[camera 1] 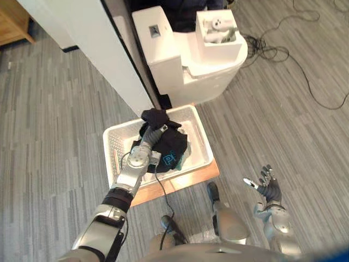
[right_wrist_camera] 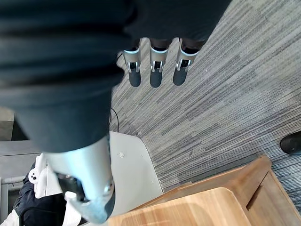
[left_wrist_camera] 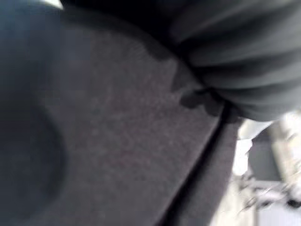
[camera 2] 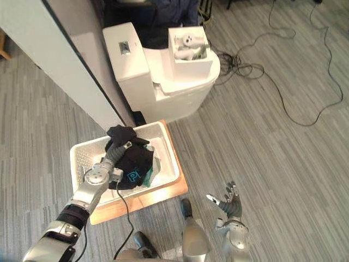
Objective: Tidy the bed and pick cloth on bed and put in laundry
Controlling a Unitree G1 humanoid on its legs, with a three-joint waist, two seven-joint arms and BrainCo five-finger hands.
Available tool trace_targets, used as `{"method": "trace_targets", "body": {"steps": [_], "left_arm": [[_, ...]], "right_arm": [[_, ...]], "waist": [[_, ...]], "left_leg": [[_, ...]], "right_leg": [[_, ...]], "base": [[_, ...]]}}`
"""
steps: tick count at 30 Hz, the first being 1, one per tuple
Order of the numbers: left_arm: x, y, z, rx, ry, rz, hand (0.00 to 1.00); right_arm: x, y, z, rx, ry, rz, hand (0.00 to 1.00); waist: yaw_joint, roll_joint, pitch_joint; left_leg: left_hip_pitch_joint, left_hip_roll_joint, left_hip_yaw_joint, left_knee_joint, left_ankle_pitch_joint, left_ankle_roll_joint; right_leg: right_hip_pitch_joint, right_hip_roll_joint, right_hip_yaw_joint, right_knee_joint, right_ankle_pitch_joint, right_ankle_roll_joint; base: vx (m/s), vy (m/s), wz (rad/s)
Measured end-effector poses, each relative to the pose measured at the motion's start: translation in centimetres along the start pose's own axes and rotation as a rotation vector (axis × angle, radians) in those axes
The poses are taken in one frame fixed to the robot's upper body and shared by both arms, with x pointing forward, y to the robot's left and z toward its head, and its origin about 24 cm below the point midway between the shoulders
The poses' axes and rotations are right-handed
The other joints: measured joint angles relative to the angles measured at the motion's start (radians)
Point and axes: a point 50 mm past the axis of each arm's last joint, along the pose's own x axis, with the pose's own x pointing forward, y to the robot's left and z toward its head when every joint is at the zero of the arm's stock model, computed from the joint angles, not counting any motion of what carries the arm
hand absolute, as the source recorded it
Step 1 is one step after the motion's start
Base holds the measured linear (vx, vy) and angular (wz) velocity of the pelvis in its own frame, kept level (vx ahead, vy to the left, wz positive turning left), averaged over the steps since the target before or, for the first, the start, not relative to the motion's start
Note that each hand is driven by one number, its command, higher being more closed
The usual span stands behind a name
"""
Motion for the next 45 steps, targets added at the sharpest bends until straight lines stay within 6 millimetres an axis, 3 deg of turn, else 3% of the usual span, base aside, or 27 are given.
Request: {"method": "trace_targets", "body": {"steps": [5,6,13,20,23,28,33,39,42,45], "left_arm": [[-0.3,-1.7,-1.2,0.147,0.076,-0.106,1.00],[-0.5,-1.8,-1.7,0.153,0.096,-0.109,0.00],[-1.7,-2.0,-4.2,0.147,0.217,-0.141,0.00],[-3.5,-0.5,-5.3,0.203,0.229,-0.109,0.00],[-4.8,1.2,-5.4,0.237,0.220,-0.059,0.00],[-7.0,6.0,-4.9,0.368,0.204,0.109,0.00],[-8.1,6.0,-5.7,0.393,0.218,0.141,0.00],[-9.4,4.8,-6.4,0.297,0.212,0.156,0.00],[-10.0,4.8,-6.0,0.141,0.174,0.201,0.00],[-11.7,5.0,-7.1,-0.026,0.192,0.279,0.00]], "right_arm": [[0.6,0.0,0.8,-0.008,-0.039,0.017,0.00],[0.7,0.1,1.0,-0.008,-0.043,0.019,0.00],[1.0,-0.8,0.4,-0.045,-0.014,0.014,0.00],[0.6,-1.3,-0.1,-0.050,0.008,0.024,0.00],[-0.4,-2.4,-1.1,-0.059,0.043,-0.006,0.00],[-1.9,-3.3,-2.4,-0.072,0.097,-0.015,0.00],[-3.3,-4.0,-2.9,-0.064,0.113,-0.035,0.00],[-4.8,-5.5,-3.5,-0.089,0.138,-0.085,0.00],[-5.3,-5.5,-3.5,-0.082,0.137,-0.089,0.00],[-5.6,-5.3,-3.9,-0.064,0.153,-0.084,0.00]], "waist": [[-0.011,0.014,0.027],[-0.019,0.017,0.029],[-0.038,0.039,0.038],[-0.057,0.054,0.030],[-0.051,0.073,0.010],[-0.030,0.096,-0.052],[-0.011,0.086,-0.103],[0.021,0.071,-0.126],[0.034,0.069,-0.141],[0.043,0.070,-0.167]], "left_leg": [[-0.023,0.002,0.000,0.034,-0.013,0.010],[-0.023,0.004,0.000,0.036,-0.021,0.010],[-0.007,0.014,-0.002,0.033,-0.050,0.006],[0.011,0.004,-0.023,0.023,-0.045,0.011],[0.038,0.003,-0.035,0.010,-0.044,0.011],[0.076,0.000,-0.043,-0.014,-0.043,0.011],[0.083,0.001,-0.053,-0.016,-0.044,0.010],[0.098,0.003,-0.054,-0.018,-0.044,0.010],[0.109,0.006,-0.057,-0.017,-0.044,0.010],[0.120,0.014,-0.063,-0.017,-0.047,0.008]], "right_leg": [[-0.012,-0.006,0.006,0.001,-0.012,-0.003],[-0.013,-0.003,0.007,0.001,-0.016,-0.002],[-0.010,0.004,0.001,0.023,-0.018,0.006],[0.023,-0.011,-0.024,0.003,-0.008,0.013],[0.063,-0.013,-0.045,-0.010,-0.009,0.015],[0.111,-0.015,-0.066,-0.029,-0.012,0.018],[0.136,-0.018,-0.078,-0.039,-0.016,0.019],[0.153,-0.018,-0.077,-0.040,-0.016,0.018],[0.168,-0.015,-0.085,-0.040,-0.017,0.018],[0.184,-0.011,-0.097,-0.040,-0.025,0.016]], "base": [[-0.04,-0.051,-0.03],[-0.07,-0.057,0.03],[-0.10,-0.045,0.02],[-0.03,-0.020,0.09],[0.02,0.012,0.17],[0.01,0.003,0.11],[-0.04,-0.017,0.10],[-0.05,-0.032,0.02],[-0.03,-0.037,0.04],[-0.03,-0.039,0.07]]}}
